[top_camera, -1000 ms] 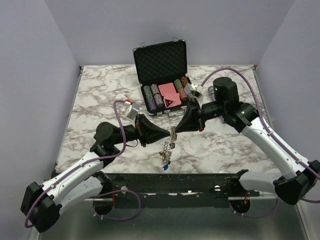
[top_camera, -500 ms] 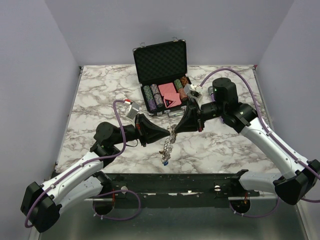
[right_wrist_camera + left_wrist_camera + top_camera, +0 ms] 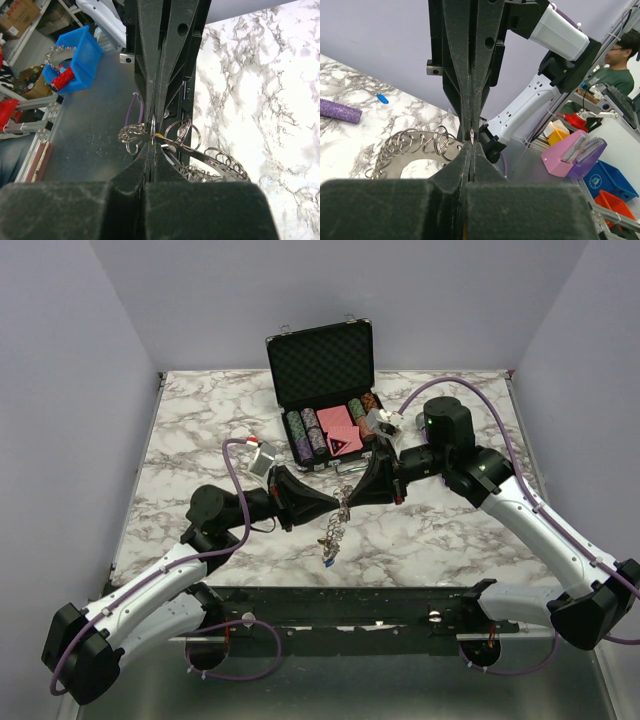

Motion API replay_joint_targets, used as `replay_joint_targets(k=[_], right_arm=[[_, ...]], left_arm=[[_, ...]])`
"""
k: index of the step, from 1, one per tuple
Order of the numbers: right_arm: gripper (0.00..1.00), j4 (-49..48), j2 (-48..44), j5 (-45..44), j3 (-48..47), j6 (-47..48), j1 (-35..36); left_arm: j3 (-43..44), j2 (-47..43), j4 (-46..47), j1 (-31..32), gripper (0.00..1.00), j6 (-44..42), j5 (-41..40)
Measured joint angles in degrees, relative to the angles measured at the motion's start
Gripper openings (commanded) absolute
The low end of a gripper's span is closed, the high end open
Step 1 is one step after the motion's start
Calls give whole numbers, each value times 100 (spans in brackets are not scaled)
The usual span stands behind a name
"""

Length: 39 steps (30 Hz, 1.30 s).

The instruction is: Put the keys on the keyring

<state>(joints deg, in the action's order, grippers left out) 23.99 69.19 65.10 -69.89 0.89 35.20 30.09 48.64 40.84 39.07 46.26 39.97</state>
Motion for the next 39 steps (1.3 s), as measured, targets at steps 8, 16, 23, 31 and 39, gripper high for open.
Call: replay_joint_targets(k=[8,16,23,31,39], right_arm=[[0,4,-28,0,0,61,0],[0,4,-44,2,-2,63,0],[0,-343,-68,186,57,-262,0],[1,-778,-105,382,219,-654,0],[0,-925,-107,409,232,-787,0]], left_arm=[[-133,-160,35,-39,0,101,-81],[-282,-361,68,-76,0,208,-101],[-284,-323,262,-87,0,358,-101],[-284,-205,396,-87,0,485,-101],[-284,-149,459,-87,0,551,-101]])
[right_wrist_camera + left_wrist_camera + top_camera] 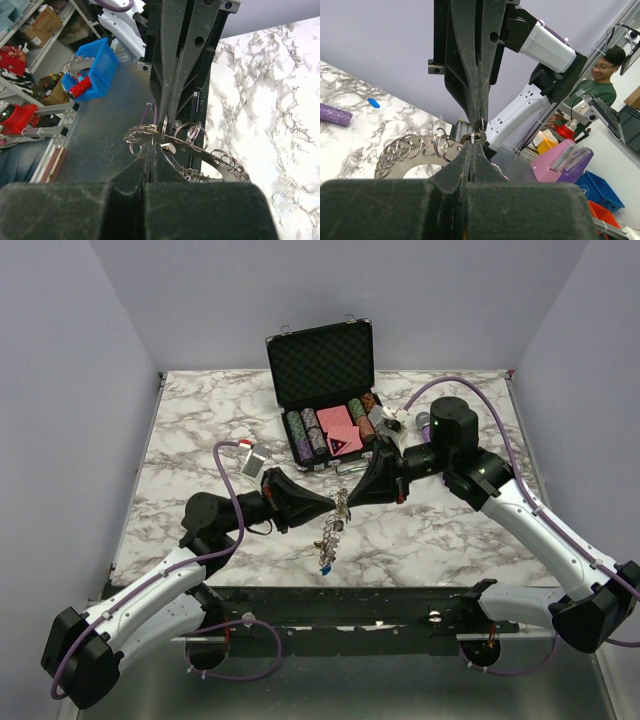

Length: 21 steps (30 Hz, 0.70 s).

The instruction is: Put the keys on the keyring

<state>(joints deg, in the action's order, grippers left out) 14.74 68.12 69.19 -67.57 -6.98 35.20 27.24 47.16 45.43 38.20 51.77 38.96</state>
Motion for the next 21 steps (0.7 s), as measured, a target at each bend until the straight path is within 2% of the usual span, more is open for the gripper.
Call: replay_joint_targets(k=[21], right_arm=[[0,-13,0,-81,26,-57,0]], left_arm=[[-83,-7,151,0,0,50,2]])
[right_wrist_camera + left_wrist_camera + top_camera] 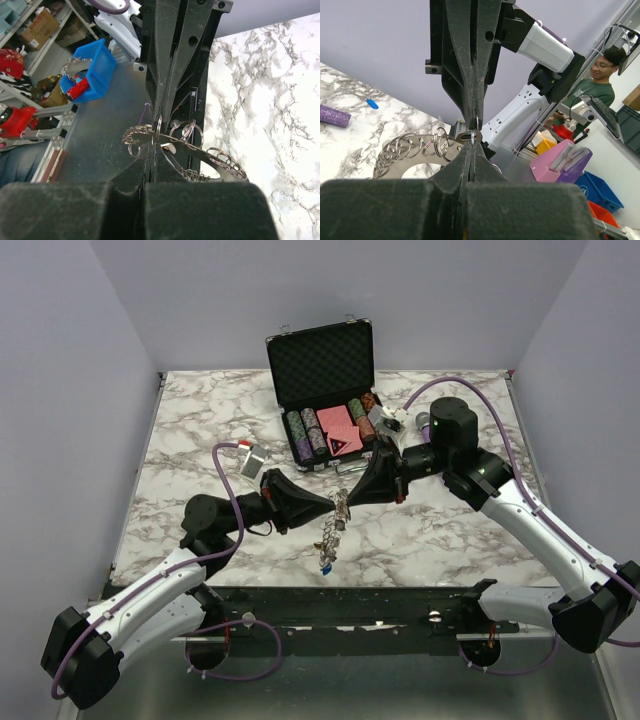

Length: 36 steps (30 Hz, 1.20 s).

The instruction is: Put the keys on the keyring

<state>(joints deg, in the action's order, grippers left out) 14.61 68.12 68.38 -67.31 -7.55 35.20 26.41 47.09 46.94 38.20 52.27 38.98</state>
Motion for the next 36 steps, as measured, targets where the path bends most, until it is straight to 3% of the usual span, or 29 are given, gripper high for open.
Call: replay_joint_targets(k=[36], right_arm=[[0,-420,0,-39,44,-431,0]], left_arm=[[0,2,173,0,0,74,2]])
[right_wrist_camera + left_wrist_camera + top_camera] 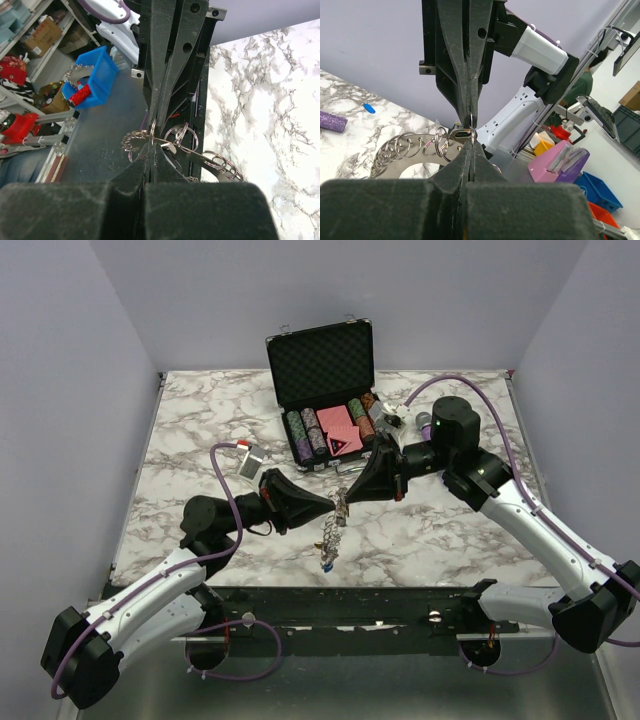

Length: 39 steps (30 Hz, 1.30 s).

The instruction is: Put the keys on the keyring

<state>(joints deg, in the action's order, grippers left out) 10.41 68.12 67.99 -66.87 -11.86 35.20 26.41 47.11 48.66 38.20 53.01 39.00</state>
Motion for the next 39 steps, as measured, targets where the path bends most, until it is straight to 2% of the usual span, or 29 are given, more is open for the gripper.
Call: replay_joint_targets(k=[7,10,18,26,32,39], right_arm=[[0,-28,0,9,42,-9,0],[0,256,-4,37,-11,308,0],[0,2761,9,37,-1126,3012,0],[1,4433,299,-120,-1458,5263,0],[0,4896,422,-472,-1464,6301,0],[0,4669,420,-855,-1399,6800,11]], left_arm=[[-11,-4,22,0,0,-33,15],[-138,-133,55,-4,0,-431,164],[-297,-822,-404,-11,0,-2570,592],[-291,-844,-1102,-9,0,-4671,828],[-109,-710,-1755,7,0,-5910,815],[-94,-542,-1825,15,0,-6286,815]])
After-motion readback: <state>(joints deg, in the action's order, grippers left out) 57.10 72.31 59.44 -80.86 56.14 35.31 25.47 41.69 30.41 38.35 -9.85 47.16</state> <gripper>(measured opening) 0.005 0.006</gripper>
